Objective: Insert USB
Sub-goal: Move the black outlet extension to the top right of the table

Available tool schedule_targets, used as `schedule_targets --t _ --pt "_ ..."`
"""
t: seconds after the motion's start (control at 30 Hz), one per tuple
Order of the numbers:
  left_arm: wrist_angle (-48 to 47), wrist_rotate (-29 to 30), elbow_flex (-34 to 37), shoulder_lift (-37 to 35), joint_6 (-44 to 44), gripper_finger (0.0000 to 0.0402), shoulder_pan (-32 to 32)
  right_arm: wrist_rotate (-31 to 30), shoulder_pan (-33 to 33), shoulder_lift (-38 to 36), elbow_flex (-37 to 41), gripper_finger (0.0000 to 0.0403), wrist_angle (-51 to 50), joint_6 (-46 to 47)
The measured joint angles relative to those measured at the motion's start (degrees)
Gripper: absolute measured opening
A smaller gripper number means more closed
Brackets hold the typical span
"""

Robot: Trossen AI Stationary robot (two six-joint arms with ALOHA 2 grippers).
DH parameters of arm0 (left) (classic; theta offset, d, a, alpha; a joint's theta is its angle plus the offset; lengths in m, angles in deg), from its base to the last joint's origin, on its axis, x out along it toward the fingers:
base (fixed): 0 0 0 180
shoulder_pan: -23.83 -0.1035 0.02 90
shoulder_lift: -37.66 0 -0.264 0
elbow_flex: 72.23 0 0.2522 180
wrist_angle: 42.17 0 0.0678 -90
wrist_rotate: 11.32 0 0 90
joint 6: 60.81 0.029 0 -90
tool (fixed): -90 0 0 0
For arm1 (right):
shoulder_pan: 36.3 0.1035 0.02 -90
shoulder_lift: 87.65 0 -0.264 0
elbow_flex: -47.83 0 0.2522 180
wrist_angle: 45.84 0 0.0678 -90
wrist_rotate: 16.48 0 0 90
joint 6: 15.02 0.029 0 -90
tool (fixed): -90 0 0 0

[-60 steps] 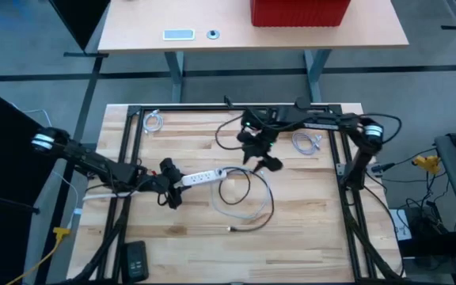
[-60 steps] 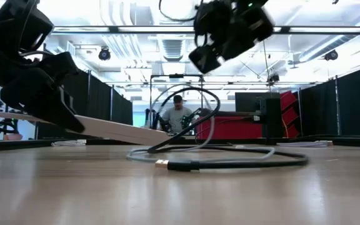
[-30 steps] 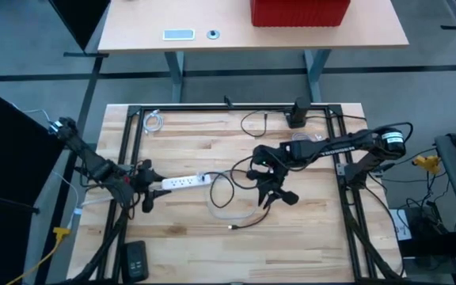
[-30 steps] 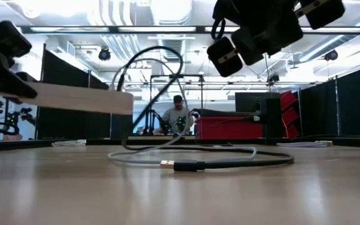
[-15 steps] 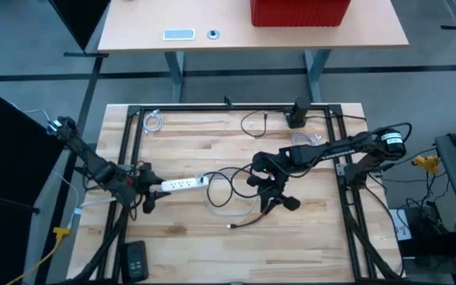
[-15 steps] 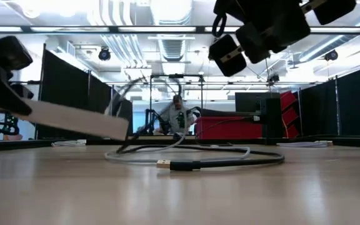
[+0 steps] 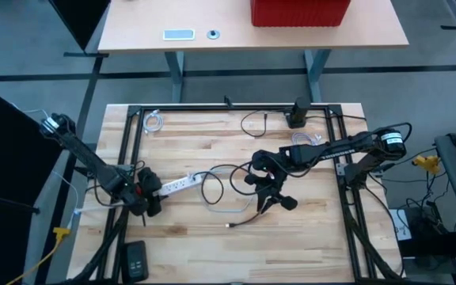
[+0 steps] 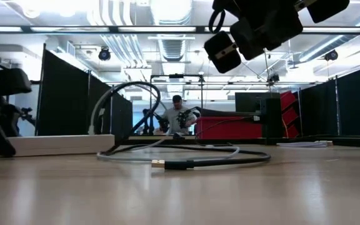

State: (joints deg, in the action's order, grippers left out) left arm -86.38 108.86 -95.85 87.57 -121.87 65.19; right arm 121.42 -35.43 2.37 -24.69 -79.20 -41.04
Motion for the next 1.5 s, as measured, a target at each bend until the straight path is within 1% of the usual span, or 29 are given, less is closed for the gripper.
schedule_targets --t 0.1,0.27,0.33,0.43,0.5,0.63,0.73,1.0,1.1,1.2,1.5 --pt "-1.62 -1.21 -1.09 0.53 -2.88 0.0192 -0.04 0.02 0.00 0.00 0.00 0.0050 0.87 -0.08" --pt "-8.98 -4.65 -5.27 0.15 -4.15 0.0192 -0.01 0.06 0.00 0.00 0.00 0.0060 1.12 -0.92" --pt "-10.09 -4.68 -6.59 0.09 -4.70 0.0193 0.00 0.09 0.00 0.00 0.00 0.0065 1.10 -1.58" --pt "-11.00 -4.91 -7.14 0.18 -6.52 0.0233 -0.02 0.10 0.00 0.02 0.02 0.0071 1.08 -1.55" --pt "-11.15 -6.29 -7.14 0.39 -7.83 0.0258 -0.02 0.09 0.00 0.02 0.07 0.0074 1.06 -1.53" --pt "-12.48 -8.72 -7.16 0.86 -9.94 0.0278 -0.02 0.09 0.00 0.02 0.09 0.0074 1.03 -1.47" --pt "-13.22 -9.37 -7.23 0.88 -11.54 0.0273 -0.02 0.07 -0.02 0.02 0.09 0.0069 1.01 -1.51" --pt "-14.38 -10.74 -7.36 0.75 -12.05 0.0271 -0.05 0.07 -0.02 0.02 0.09 0.0048 0.99 -1.60" --pt "-16.77 -13.08 -8.84 0.71 -13.04 0.0271 -0.51 0.07 -0.02 0.02 0.09 0.0044 0.97 -1.60" --pt "-19.39 -15.31 -11.69 0.86 -13.26 0.0271 -1.19 0.07 -0.02 0.02 0.09 0.0045 0.97 -1.51" --pt "-19.52 -17.43 -11.95 0.82 -9.10 0.0272 -4.46 0.07 -0.02 0.04 0.11 0.0066 1.04 0.96"
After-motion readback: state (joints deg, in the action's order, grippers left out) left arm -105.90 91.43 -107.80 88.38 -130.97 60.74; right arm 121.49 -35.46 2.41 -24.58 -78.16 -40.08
